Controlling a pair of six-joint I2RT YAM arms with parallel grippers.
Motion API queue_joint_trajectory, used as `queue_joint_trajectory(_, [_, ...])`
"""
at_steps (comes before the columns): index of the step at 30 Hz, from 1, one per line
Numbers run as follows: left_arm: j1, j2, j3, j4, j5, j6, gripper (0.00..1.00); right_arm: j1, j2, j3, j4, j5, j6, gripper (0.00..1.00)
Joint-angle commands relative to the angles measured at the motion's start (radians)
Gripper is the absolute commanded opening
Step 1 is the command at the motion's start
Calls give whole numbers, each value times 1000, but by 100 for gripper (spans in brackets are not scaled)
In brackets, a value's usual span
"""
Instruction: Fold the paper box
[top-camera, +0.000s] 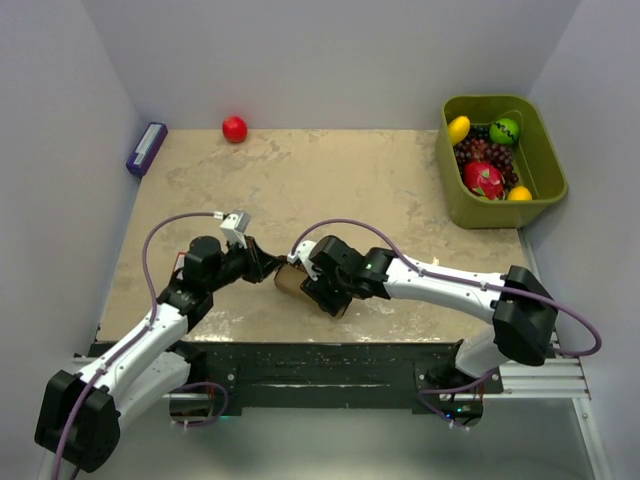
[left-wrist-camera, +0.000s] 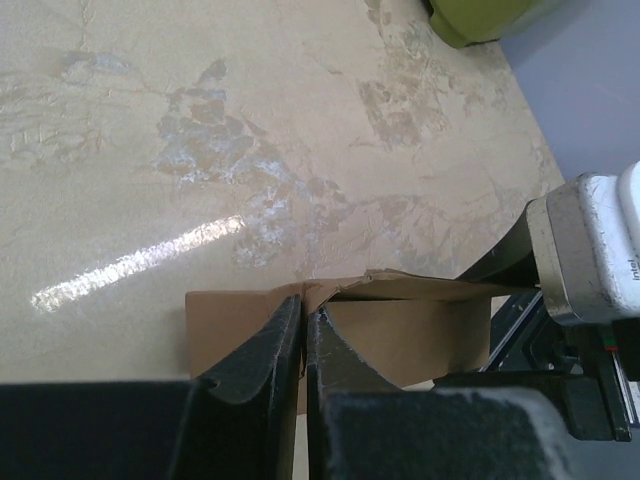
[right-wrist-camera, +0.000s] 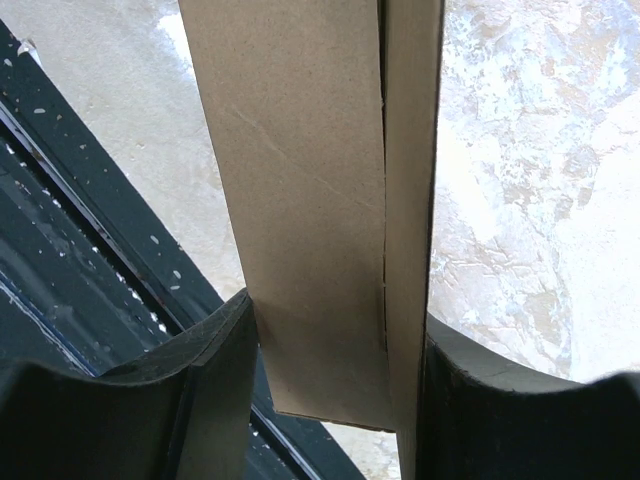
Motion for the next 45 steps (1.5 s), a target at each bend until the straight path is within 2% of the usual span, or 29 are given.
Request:
queue_joint_trajectory(1, [-8,-3,-16,18,43,-103,10,-43,41,5,-53,59,27,32])
queue_joint_trajectory(10, [-8,13,11,5,61,-148,10,-66,65,-4,-46,46,14,32])
queue_joint_trajectory(17, [-8,22,48,-103,-75,3,32,-69,50,-8,-41,43,13,32])
queue_joint_trajectory(23, [-8,39,64,-98,-81,56,39,-69,42,-11,-41,36,11,32])
queue_joint_trajectory(27, [-8,48,99,-91,-95,104,54,-70,39,-14,-40,31,10,32])
queue_joint_trajectory(30, [-6,88,157,-103,-101,164,62,-70,41,-14,-41,26,5,31])
queue_joint_trajectory(36, [-5,224,327,-259,-20,337,68,-70,36,-15,-40,8,-4,31])
queue_joint_trajectory(41, [-3,298,373,-339,49,446,74,-70,29,-18,-38,-1,-7,31])
queue_joint_trajectory(45, [-3,323,375,-371,64,497,75,-70,25,-20,-38,-3,-9,31])
